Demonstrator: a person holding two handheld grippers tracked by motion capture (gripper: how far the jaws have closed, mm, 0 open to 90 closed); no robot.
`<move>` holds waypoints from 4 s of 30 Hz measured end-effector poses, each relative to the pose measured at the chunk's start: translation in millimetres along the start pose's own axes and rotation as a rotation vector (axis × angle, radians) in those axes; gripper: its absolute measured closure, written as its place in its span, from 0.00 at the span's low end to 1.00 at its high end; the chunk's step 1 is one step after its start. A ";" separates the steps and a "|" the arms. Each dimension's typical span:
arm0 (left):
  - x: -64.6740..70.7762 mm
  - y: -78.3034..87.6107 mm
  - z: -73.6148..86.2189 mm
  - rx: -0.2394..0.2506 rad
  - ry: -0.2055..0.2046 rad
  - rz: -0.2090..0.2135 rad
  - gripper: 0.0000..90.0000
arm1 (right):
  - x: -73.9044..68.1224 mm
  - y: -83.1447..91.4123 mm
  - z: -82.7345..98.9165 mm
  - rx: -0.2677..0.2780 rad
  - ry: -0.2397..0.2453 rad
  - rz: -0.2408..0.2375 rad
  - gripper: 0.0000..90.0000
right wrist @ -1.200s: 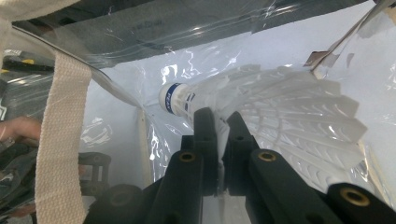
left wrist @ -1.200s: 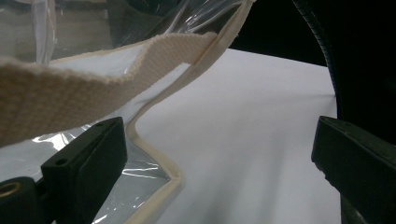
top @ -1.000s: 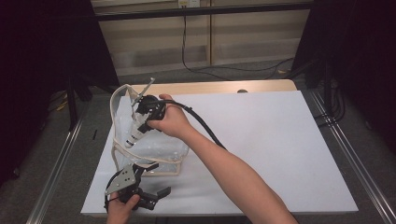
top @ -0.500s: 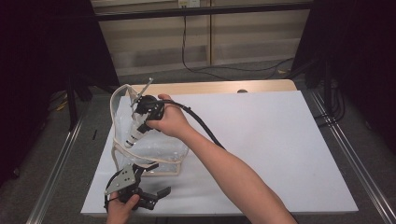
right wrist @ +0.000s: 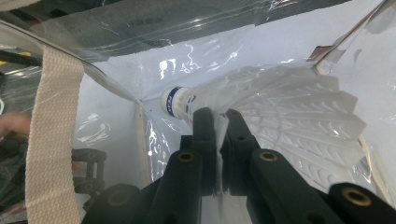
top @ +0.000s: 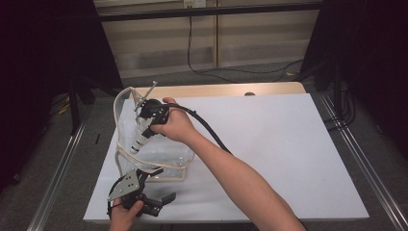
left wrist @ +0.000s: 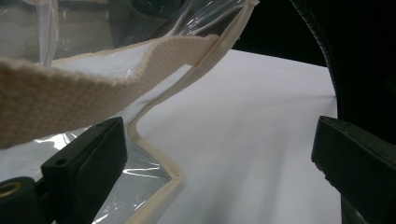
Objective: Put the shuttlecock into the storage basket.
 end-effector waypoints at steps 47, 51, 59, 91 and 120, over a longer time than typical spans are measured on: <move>0.3 0.8 0.1 0.000 0.000 -0.003 0.04 | -2.7 -1.0 3.0 -0.039 0.004 0.023 0.56; 0.1 1.3 -0.3 0.002 -0.001 -0.005 0.04 | -2.8 7.5 0.9 -0.015 -0.006 0.028 0.46; 1.7 0.6 -0.7 0.003 -0.003 -0.003 0.04 | -7.2 25.0 -2.1 0.017 -0.004 0.021 0.33; 2.2 1.9 -1.7 0.008 -0.002 -0.010 0.04 | -18.3 71.8 6.4 0.096 0.003 0.007 0.11; 3.0 0.6 -0.9 0.000 -0.004 -0.012 0.04 | -20.0 107.2 30.6 0.117 0.004 0.003 0.07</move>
Point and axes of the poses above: each handheld gripper's, and its own axes: y roughly backward along the jaws, z roughly out of its underside, x roughly to its right, the point moved 5 cm from there along -y, roughly forward along the jaws, and after that the axes turned 8 degrees about y, right-handed, at the moved point
